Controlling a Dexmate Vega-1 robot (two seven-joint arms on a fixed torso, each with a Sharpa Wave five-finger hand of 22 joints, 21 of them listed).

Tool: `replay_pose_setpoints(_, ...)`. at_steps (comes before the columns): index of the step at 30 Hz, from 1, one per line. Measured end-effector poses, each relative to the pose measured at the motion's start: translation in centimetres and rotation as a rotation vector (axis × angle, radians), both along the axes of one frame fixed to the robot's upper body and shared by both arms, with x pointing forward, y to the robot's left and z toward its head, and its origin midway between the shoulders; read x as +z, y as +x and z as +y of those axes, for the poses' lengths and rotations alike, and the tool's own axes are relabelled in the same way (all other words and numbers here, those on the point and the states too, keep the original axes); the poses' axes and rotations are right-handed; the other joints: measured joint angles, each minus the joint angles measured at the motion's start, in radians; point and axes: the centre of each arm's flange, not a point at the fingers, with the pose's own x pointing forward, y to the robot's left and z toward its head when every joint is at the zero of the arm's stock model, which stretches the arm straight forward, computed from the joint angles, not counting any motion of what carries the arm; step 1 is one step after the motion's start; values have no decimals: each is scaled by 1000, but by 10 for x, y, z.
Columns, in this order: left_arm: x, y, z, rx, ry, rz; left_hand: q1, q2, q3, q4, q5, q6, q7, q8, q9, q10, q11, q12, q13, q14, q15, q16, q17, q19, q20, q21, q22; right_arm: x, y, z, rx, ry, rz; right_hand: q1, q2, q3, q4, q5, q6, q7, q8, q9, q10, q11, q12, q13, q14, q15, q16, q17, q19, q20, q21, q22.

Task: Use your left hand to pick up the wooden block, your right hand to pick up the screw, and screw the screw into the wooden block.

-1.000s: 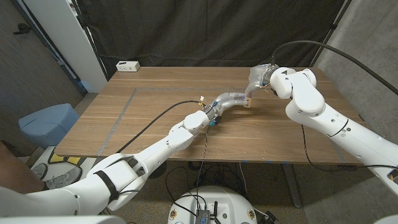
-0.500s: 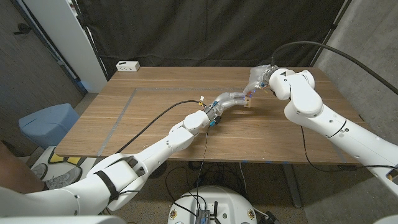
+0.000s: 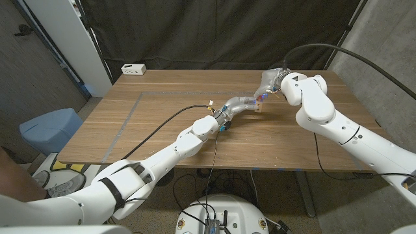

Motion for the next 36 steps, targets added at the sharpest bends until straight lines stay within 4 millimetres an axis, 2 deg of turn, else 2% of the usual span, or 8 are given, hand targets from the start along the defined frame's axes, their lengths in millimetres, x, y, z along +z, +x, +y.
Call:
replay_pose_setpoints(5,0,0,0,0,-1,0,0,0,0,0,7,0,0,0,0,0,0,1,0,0,0,0,0,0,0,0,0,-1,1,0,-5,0,-4,-1,-1,-8,0,8,24,1,7,0,7,-7,0,0,0,0,0,0,0,0,0,0)
replay_pose_setpoints(12,0,1,1,0,-3,2,0,0,0,0,7,0,0,0,0,-2,2,1,0,0,0,0,0,0,0,0,0,-1,2,1,-11,2,-13,-24,-13,-19,3,8,39,3,15,-5,20,-2,0,0,11,0,0,0,5,6,0,0)
replay_pose_setpoints(20,1,1,1,0,-6,1,0,0,4,-4,7,0,0,0,1,-6,2,1,-1,0,0,0,0,0,0,0,0,-2,3,2,-12,5,-14,-69,-37,-47,20,8,44,9,15,-9,24,-1,0,0,11,0,0,0,5,6,0,0)
replay_pose_setpoints(24,0,2,1,0,-7,3,0,0,4,-4,7,-2,2,0,1,-6,2,1,-1,0,0,0,0,0,0,0,0,-2,2,2,-11,5,-20,-94,-51,-59,26,13,44,9,15,-13,30,13,0,0,11,0,-5,0,12,-2,0,0)
replay_pose_setpoints(29,1,2,1,-3,-8,2,0,0,4,-4,11,-2,2,0,1,-4,0,0,-1,0,0,0,0,0,0,0,0,-1,2,1,-12,7,-23,-117,-55,-73,33,15,39,25,9,-14,32,29,0,0,11,0,-5,0,14,-11,0,0)
replay_pose_setpoints(31,1,2,1,-3,-8,3,0,0,4,-4,11,-2,2,0,1,-4,0,-1,-1,0,0,0,0,0,0,0,0,-1,2,1,-11,8,-24,-128,-62,-78,35,15,22,30,1,-15,26,35,-5,0,11,0,-5,0,10,-15,0,0)
replay_pose_setpoints(36,1,2,1,-4,-8,4,0,0,4,-4,11,-4,4,0,1,-4,0,-3,0,2,2,0,0,0,0,0,0,-1,0,0,-11,6,-22,-142,-66,-90,31,29,-43,27,-17,-4,-3,70,-16,2,-2,-1,-20,0,-6,-12,0,0)
